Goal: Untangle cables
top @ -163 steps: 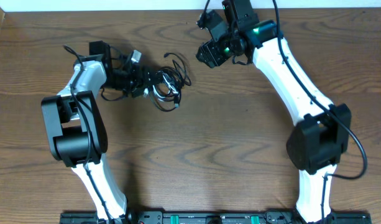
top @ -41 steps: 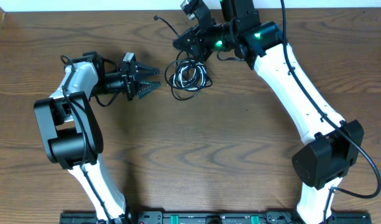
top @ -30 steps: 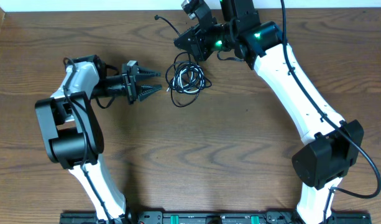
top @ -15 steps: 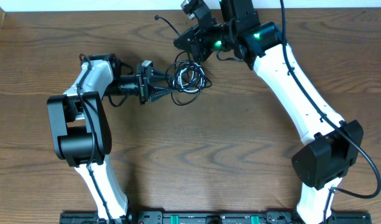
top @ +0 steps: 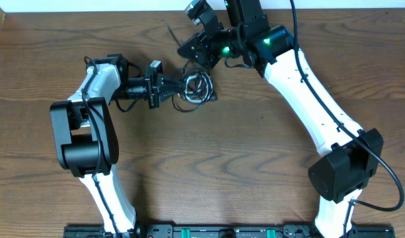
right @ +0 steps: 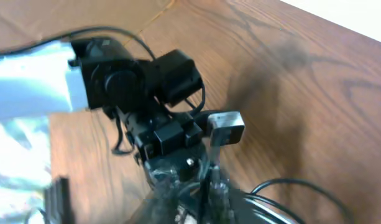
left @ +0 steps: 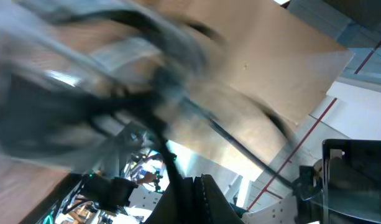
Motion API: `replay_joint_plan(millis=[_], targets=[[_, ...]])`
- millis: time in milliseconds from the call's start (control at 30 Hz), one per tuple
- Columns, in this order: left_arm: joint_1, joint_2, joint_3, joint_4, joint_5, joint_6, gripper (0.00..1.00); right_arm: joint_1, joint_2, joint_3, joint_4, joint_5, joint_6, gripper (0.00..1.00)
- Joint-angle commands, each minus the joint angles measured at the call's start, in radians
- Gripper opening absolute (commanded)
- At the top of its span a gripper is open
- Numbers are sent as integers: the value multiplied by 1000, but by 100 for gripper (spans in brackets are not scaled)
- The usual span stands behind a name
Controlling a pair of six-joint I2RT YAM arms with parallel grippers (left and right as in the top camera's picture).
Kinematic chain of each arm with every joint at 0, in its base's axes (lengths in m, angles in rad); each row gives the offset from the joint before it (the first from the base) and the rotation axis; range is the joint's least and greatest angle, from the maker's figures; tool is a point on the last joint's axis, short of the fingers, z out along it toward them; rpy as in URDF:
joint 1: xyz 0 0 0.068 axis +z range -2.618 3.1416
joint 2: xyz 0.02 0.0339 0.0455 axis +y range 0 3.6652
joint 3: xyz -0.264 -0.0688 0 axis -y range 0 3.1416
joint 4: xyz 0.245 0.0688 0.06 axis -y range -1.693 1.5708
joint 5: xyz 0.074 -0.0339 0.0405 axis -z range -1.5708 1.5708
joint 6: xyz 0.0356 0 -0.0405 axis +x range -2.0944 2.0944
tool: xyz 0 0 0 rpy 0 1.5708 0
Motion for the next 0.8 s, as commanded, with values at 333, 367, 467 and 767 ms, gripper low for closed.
replay_joint_plan(millis=[333, 367, 467, 767], targets=[[4, -46, 48, 2, -365, -71, 7, -25, 10, 5, -104, 95, -11, 62], [4, -61, 60, 2, -407, -73, 7, -26, 10, 5, -119, 95, -31, 62], [4, -126, 95, 7, -445, -72, 7, -32, 10, 5, -166, 112, -70, 64], [3, -351, 139, 82, -580, -138, 7, -50, 10, 5, -257, 77, -199, 67]])
